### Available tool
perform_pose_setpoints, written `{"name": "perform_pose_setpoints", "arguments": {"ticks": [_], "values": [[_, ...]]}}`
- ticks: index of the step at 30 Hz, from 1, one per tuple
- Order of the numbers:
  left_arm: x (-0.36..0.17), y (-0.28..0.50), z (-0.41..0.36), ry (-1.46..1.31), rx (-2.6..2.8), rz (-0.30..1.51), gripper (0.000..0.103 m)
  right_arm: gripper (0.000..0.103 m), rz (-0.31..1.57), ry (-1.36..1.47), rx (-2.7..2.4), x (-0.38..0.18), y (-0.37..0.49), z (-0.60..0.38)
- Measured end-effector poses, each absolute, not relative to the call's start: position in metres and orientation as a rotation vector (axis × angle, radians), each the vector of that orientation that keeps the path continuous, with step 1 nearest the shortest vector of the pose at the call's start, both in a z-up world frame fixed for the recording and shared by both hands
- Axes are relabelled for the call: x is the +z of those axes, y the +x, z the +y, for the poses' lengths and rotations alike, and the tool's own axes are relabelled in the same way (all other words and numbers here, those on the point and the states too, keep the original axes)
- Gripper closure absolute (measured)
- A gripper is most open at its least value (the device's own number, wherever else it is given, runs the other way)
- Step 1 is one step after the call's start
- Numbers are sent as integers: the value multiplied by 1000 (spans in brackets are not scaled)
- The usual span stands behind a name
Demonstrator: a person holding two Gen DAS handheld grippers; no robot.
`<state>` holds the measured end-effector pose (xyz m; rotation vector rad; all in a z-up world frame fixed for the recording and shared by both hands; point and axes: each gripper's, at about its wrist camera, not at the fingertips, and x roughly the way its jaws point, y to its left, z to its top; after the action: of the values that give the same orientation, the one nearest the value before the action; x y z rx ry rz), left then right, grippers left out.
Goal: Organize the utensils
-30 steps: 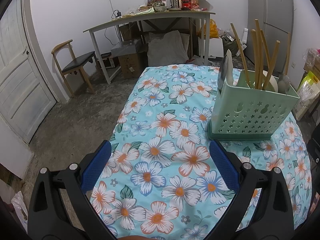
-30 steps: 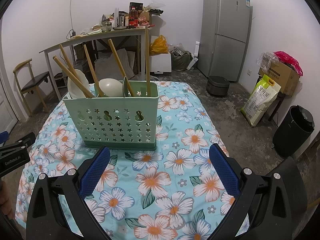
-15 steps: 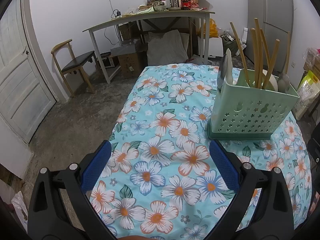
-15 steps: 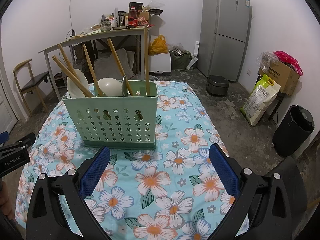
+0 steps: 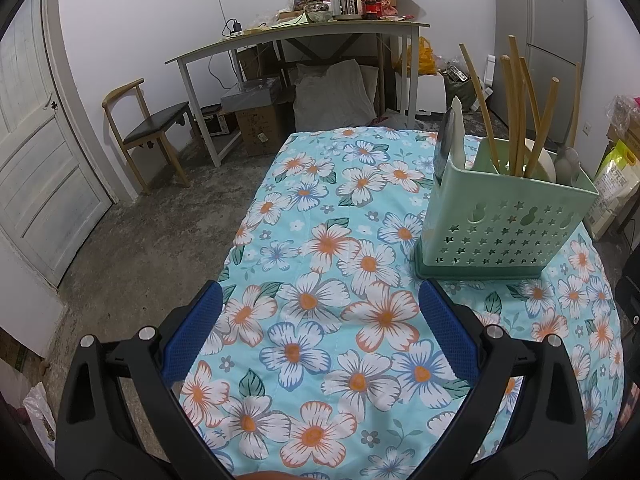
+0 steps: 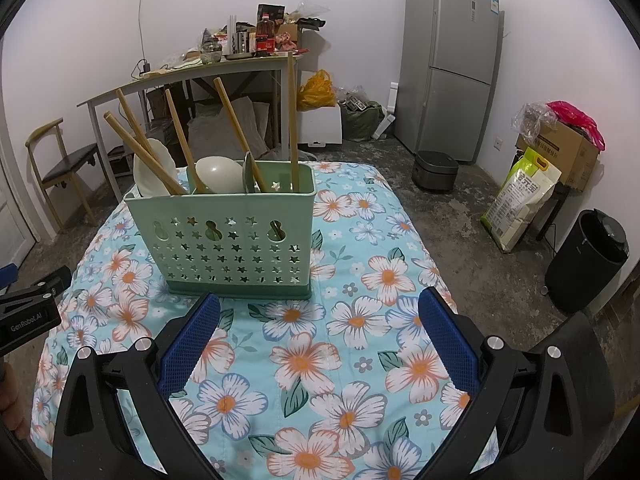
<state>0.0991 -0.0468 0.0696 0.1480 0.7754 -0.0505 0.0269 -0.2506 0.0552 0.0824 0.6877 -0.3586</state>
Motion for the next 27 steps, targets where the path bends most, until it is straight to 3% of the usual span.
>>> {"name": "perform_pose_setpoints", "arguments": {"ticks": [27], "values": [[71,97,-47,149,-54,777,8,6,686,82,-359,55,27,-252]]}}
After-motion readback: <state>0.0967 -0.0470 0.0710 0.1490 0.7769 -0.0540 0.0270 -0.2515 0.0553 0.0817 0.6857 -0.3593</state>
